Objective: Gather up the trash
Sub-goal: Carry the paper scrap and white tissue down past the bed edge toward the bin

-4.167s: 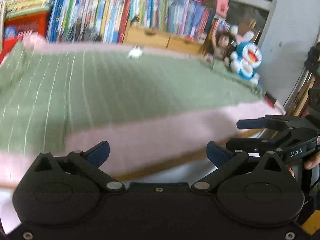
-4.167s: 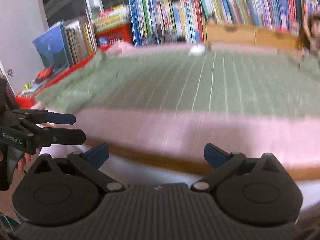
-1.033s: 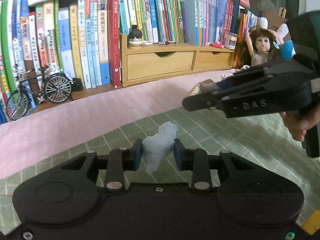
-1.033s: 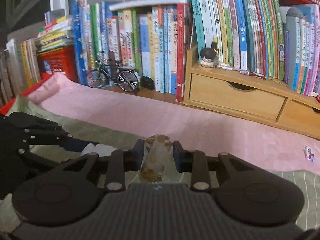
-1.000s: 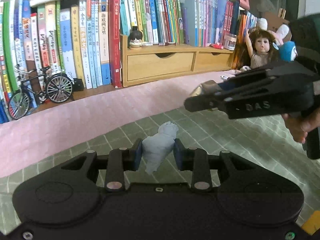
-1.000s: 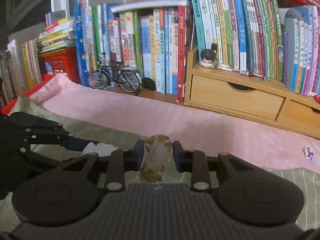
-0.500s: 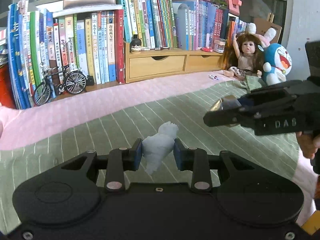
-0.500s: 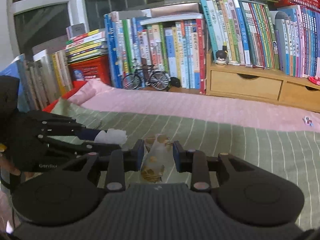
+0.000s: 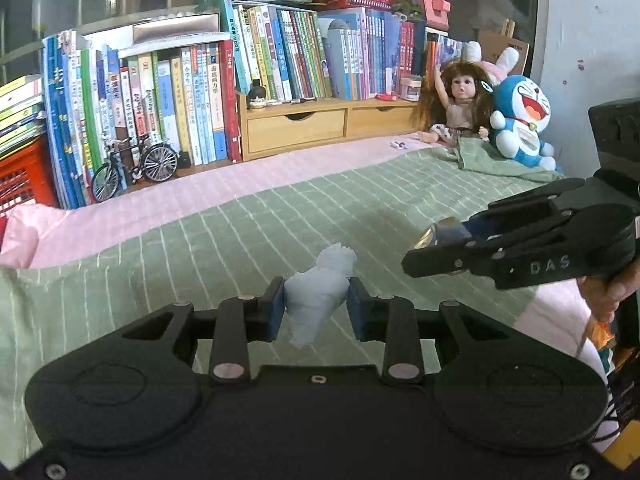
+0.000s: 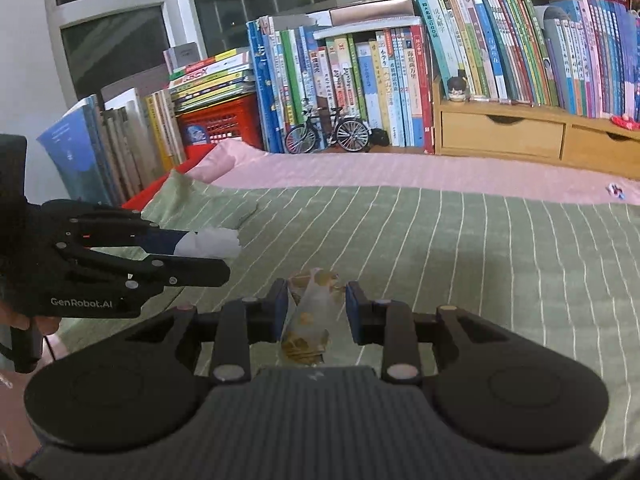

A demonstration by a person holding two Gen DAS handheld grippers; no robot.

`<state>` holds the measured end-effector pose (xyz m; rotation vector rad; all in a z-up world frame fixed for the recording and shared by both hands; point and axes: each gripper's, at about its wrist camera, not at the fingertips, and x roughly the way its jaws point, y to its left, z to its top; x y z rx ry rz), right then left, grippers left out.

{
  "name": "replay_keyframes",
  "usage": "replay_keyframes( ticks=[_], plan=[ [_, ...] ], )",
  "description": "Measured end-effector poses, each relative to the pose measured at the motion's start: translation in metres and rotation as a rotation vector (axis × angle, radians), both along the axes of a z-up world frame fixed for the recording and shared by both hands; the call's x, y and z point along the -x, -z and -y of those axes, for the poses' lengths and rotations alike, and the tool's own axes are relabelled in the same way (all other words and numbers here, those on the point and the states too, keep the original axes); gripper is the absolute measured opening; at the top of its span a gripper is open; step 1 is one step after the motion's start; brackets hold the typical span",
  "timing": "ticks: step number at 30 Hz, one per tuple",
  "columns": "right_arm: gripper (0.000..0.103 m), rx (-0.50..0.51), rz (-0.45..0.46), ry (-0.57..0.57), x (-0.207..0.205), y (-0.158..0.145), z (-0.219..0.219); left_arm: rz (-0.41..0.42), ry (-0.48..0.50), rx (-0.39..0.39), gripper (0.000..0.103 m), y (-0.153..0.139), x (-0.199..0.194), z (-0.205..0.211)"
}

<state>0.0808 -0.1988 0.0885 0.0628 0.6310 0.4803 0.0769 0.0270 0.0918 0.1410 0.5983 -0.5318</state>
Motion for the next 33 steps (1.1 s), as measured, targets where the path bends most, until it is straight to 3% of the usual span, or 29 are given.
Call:
replay_keyframes(
  ticks=[20,33],
  plan=[
    [0.036,-0.02,-0.037,-0.031,0.11,0.021,0.0,-0.039,-0.039,0.038,0.031,0.032,0.129,-0.025],
    [0.036,-0.003,-0.072,-0.11,0.183,0.052,-0.007,-0.089,0.006,0.065,0.031,0.072,0.209,-0.025]
  ],
)
